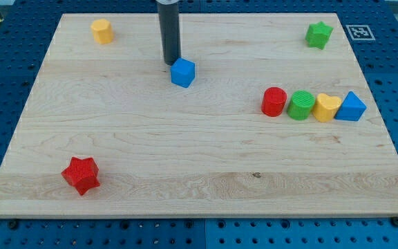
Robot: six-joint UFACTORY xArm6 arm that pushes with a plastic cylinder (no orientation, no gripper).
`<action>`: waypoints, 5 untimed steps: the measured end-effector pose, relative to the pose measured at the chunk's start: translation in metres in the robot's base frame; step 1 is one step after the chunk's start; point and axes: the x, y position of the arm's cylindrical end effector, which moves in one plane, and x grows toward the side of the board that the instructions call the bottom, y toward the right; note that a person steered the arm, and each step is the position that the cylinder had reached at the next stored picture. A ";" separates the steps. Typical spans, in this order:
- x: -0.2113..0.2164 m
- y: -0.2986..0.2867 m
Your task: Move the blue cube into the red circle
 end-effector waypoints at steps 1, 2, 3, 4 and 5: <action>0.025 0.011; 0.047 0.048; 0.058 0.085; 0.068 0.107; 0.068 0.103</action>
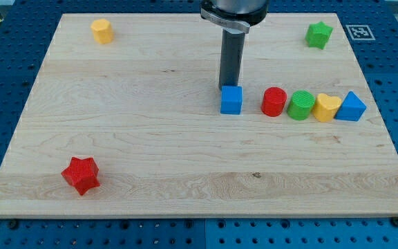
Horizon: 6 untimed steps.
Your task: Move the blue cube into the red circle
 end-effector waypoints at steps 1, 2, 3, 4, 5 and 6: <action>-0.006 -0.037; -0.005 -0.066; 0.010 -0.050; 0.022 -0.020; 0.031 -0.006; 0.036 -0.017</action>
